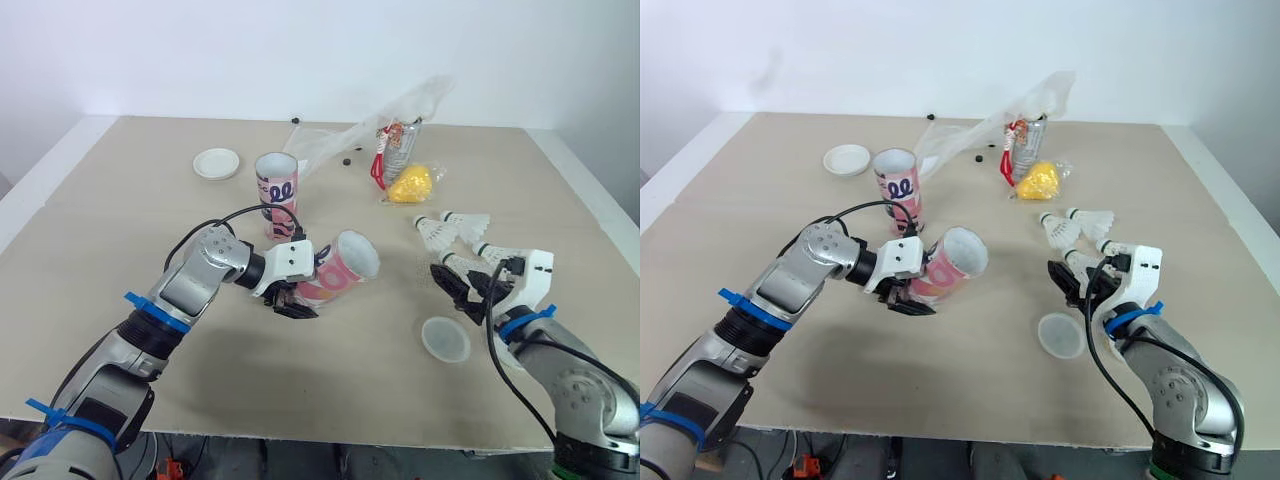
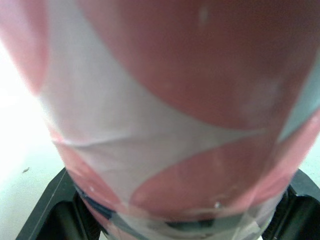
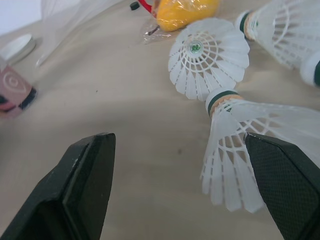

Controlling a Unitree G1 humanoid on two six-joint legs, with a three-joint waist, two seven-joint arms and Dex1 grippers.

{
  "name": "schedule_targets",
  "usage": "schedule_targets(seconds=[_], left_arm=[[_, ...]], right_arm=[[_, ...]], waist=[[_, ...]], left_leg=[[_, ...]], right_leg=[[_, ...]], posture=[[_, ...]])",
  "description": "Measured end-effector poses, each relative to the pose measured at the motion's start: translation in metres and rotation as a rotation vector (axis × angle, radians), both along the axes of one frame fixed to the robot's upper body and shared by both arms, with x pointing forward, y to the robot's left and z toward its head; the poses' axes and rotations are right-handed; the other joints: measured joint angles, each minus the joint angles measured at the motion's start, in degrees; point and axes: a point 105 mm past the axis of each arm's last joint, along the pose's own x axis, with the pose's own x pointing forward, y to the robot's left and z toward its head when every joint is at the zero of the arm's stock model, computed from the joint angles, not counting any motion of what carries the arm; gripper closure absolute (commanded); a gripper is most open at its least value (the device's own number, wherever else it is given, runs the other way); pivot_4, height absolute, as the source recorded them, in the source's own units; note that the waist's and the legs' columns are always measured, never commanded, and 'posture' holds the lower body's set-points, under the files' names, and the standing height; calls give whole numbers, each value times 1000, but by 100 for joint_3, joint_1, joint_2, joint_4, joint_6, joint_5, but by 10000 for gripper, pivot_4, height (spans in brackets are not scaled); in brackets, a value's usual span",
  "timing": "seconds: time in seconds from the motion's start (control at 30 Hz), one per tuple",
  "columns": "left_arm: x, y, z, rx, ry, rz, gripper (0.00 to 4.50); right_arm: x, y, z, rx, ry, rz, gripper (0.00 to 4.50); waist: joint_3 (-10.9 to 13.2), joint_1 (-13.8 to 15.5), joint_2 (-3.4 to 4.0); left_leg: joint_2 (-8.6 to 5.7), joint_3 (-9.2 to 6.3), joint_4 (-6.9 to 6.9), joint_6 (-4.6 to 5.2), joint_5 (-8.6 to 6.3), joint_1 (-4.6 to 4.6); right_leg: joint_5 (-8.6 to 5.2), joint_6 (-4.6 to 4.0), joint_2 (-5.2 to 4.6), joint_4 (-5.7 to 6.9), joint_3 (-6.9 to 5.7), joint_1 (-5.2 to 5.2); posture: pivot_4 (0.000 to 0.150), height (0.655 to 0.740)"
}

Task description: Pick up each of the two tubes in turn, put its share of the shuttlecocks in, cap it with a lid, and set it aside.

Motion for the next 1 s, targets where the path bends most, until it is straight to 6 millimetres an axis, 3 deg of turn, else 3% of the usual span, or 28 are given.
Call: schedule_targets(seconds=[0.27, 0.3, 0.33, 0.43, 0.6, 1.0], left_arm=[[0, 0, 0, -2, -2, 3, 10692], [0, 0, 0, -2, -3, 4, 10692], [0, 0, 0, -3, -3, 5, 10692], [0, 0, -1, -4, -4, 7, 10692], [0, 0, -1, -5, -4, 8, 10692], [1, 0, -1, -6, -7, 8, 10692]], right_arm=[[12, 1, -2, 42, 42, -31, 1046], [14, 0, -3, 47, 48, -37, 6332], [15, 0, -2, 50, 50, -41, 7027], [19, -3, -1, 57, 52, -56, 22572], [19, -9, -5, 68, 72, -80, 44304], [21, -14, 3, 24, 58, -80, 44304]], waist=[[0, -1, 0], [0, -1, 0], [0, -2, 0], [0, -2, 0], [0, -2, 1], [-1, -3, 1]], left_leg=[[0, 1, 0, 0, 0, 0], [0, 1, 0, 0, 0, 0], [0, 1, 1, 0, 0, 0], [0, 0, 0, 1, 1, 0], [0, 1, 0, 1, 1, 0], [0, 2, 1, 3, 2, 0]], right_leg=[[1, 0, 0, 0, 0, 0], [1, 1, 0, 0, 1, 0], [2, 1, 0, 0, 1, 0], [3, 1, 1, 0, 1, 0], [3, 2, 1, 0, 1, 0], [5, 3, 0, 0, 2, 0]], posture=[[1500, 7400], [1500, 7400], [1500, 7400], [1500, 7400], [1500, 7400], [1500, 7400]])
